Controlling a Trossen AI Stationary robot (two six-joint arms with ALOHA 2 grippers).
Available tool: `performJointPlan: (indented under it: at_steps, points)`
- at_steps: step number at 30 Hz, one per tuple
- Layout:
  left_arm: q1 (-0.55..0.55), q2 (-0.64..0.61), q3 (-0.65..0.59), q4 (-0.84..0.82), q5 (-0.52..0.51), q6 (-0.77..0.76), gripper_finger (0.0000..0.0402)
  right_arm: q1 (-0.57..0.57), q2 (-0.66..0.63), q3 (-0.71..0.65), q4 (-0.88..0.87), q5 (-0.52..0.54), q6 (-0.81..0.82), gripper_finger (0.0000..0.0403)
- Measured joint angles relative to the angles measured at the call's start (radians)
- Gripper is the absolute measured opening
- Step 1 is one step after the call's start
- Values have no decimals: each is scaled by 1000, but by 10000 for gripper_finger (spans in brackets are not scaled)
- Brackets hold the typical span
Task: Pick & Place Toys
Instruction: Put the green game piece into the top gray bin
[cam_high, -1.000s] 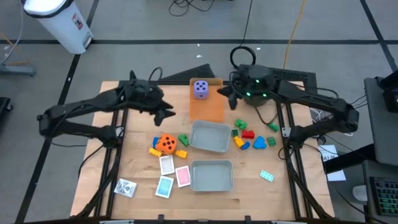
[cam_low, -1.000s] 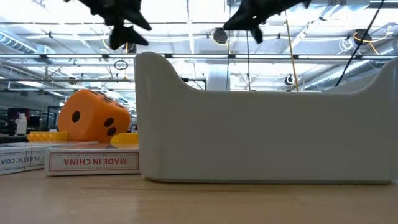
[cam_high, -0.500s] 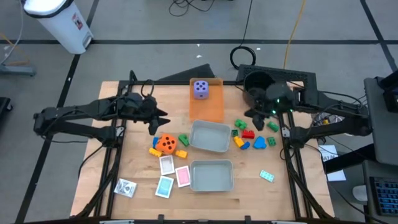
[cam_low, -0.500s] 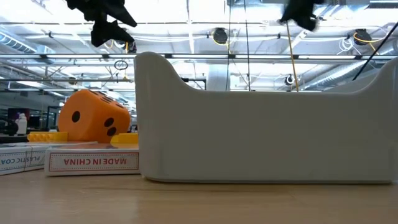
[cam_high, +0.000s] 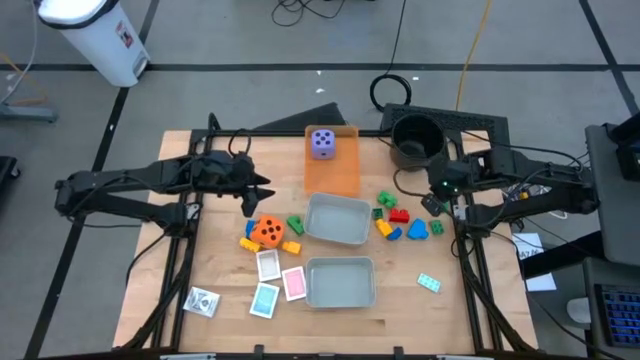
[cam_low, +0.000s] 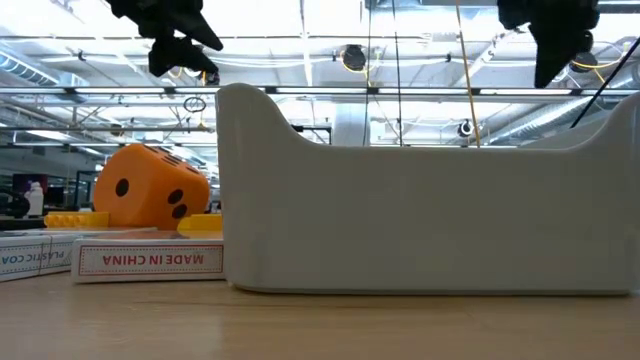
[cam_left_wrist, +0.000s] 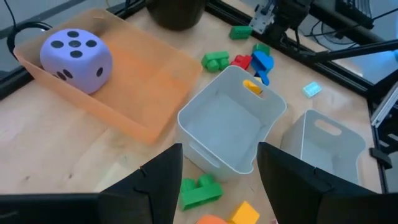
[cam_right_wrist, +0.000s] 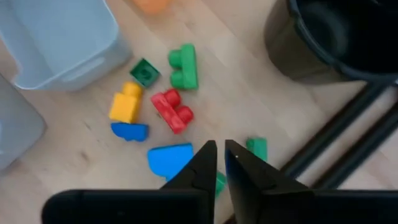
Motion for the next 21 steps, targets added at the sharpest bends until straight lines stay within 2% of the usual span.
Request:
performJointPlan:
  at_steps: [3, 8, 14, 18, 21]
  points:
    - [0, 5, -1, -6, -3, 0, 211, 0, 0, -28, -21, 11, 37, 69]
    - [0, 3, 0, -3, -5, -1, 211, -7, 0, -118, -30, 1, 93, 149]
    - [0, 3, 0, -1, -22, -3, 211, -76, 28, -255, 12, -117, 97, 237]
    - [0, 3, 0, 15, -24, -3, 211, -128, 58, -324, 69, -172, 37, 281]
    - [0, 2, 0, 36, -24, -8, 211, -166, 84, -346, 91, -175, -43, 306]
